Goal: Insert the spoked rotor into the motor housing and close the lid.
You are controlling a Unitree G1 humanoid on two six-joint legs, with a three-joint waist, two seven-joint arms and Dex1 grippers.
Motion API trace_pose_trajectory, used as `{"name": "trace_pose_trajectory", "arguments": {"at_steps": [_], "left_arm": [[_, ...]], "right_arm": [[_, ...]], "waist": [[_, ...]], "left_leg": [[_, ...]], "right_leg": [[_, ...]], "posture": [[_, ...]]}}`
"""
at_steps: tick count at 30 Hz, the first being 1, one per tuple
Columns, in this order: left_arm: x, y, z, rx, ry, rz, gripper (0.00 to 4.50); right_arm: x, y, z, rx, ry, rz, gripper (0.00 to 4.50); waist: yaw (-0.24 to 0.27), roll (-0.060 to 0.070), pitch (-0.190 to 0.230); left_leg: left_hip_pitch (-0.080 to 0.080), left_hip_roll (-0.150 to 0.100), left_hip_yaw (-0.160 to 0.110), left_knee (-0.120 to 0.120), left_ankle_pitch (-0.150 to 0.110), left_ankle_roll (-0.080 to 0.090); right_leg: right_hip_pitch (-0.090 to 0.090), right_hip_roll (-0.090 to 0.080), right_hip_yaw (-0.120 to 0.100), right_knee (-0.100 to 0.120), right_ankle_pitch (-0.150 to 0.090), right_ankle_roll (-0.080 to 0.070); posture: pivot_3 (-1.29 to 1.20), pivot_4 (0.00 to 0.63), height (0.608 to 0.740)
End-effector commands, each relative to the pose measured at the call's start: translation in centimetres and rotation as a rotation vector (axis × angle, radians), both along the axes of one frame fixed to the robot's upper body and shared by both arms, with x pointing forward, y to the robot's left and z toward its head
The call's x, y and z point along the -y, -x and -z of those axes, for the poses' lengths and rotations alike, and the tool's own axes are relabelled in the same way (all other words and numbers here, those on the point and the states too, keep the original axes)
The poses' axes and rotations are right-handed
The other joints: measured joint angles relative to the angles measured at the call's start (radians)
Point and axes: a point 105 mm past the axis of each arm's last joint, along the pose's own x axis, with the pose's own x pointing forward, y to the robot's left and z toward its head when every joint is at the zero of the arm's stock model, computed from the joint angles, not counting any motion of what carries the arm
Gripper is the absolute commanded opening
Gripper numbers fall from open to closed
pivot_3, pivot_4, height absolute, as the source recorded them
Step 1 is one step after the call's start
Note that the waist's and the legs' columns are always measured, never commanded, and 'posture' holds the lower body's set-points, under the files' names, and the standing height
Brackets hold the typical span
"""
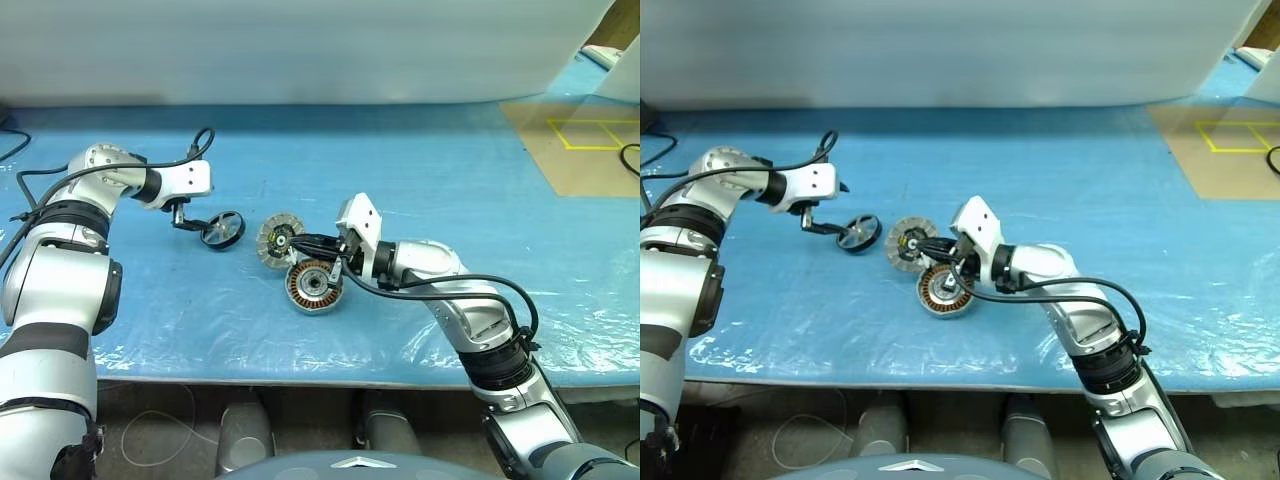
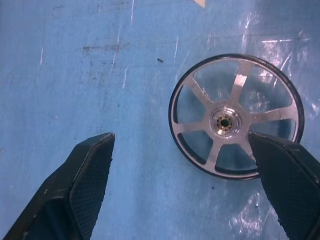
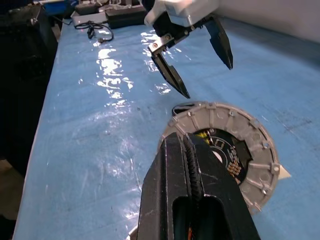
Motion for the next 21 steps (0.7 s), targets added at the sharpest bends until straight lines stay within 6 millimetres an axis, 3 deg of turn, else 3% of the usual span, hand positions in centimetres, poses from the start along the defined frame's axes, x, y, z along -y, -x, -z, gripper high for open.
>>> {"name": "trace_pose_trajectory", "arguments": {"at_steps": [1,10,13,15,21], "left_arm": [[-0.6,0.0,-0.6,0.03,-0.019,-0.004,4.5],[0.0,0.0,0.7,0.018,-0.023,0.012,4.5],[0.1,0.0,0.7,0.014,-0.021,0.011,3.93],[0.2,0.0,0.8,0.002,-0.018,0.01,3.23],[1.0,-0.1,1.3,-0.013,-0.024,0.025,3.23]], "right_arm": [[-0.6,1.1,-0.9,0.026,-0.03,-0.03,0.03],[-0.1,0.7,-0.8,0.027,-0.029,-0.003,0.03],[0.0,0.7,-0.7,0.024,-0.029,0.003,0.0],[0.0,0.8,-0.7,0.023,-0.031,0.006,0.0],[0.2,0.8,-0.7,0.022,-0.033,0.02,0.0]], "waist": [[0.001,0.0,0.0],[0.0,0.0,0.0],[0.0,0.0,0.0],[0.001,0.0,0.0],[0.001,0.0,0.0]], "left_leg": [[0.0,0.0,0.0,0.0,0.0,0.0],[0.0,0.0,0.0,0.0,0.0,0.0],[0.0,0.0,0.0,0.0,0.0,0.0],[0.0,0.0,0.0,0.0,0.0,0.0],[0.0,0.0,0.0,0.0,0.0,0.0]], "right_leg": [[0.0,0.0,0.0,0.0,0.0,0.0],[0.0,0.0,0.0,0.0,0.0,0.0],[0.0,0.0,0.0,0.0,0.0,0.0],[0.0,0.0,0.0,0.0,0.0,0.0],[0.0,0.0,0.0,0.0,0.0,0.0]], "posture": [[0.0,0.15,0.74],[0.0,0.15,0.74],[0.0,0.15,0.74],[0.0,0.15,0.74],[0.0,0.15,0.74]]}}
